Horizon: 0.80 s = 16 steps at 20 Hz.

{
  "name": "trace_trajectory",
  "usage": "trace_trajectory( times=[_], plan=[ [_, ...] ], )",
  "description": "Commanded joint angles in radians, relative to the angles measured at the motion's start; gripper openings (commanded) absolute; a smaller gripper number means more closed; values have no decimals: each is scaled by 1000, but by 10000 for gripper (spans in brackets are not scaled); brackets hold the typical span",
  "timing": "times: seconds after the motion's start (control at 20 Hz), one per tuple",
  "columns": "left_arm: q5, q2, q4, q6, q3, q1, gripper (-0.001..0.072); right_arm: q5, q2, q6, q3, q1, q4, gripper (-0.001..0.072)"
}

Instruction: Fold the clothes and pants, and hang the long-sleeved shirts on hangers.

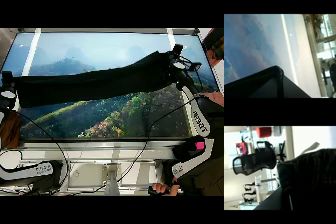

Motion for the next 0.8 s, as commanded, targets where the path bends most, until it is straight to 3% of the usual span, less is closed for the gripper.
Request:
trace_trajectory(
  times=[0.0, 0.05, 0.1, 0.35, 0.5, 0.6, 0.65, 0.75],
  plan=[
    [13, -6, 1, 0, 3, -1, 189, -11, -2, -3, 45, 0, -170, 375],
    [12, -8, 1, 0, 3, -1, 538, -10, -3, -3, 45, 0, -198, 570],
    [13, -8, 1, 0, 3, 0, 697, -2, -3, -5, 45, -2, -217, 595],
    [12, 12, 11, 0, 3, 19, 699, 21, 4, -5, 45, -5, -231, 593],
    [-9, 61, 255, 8, 3, 36, 699, 35, 16, -10, 45, -5, -239, 585],
    [-157, 110, 476, 7, 16, 60, 694, 73, 37, -100, 45, -7, -275, 585],
    [-307, 132, 519, 7, 39, 77, 694, 94, 50, -183, 45, -11, -301, 585],
    [-587, 144, 597, 8, 91, 118, 695, 199, 91, -435, 45, -34, -344, 585]
  ],
)
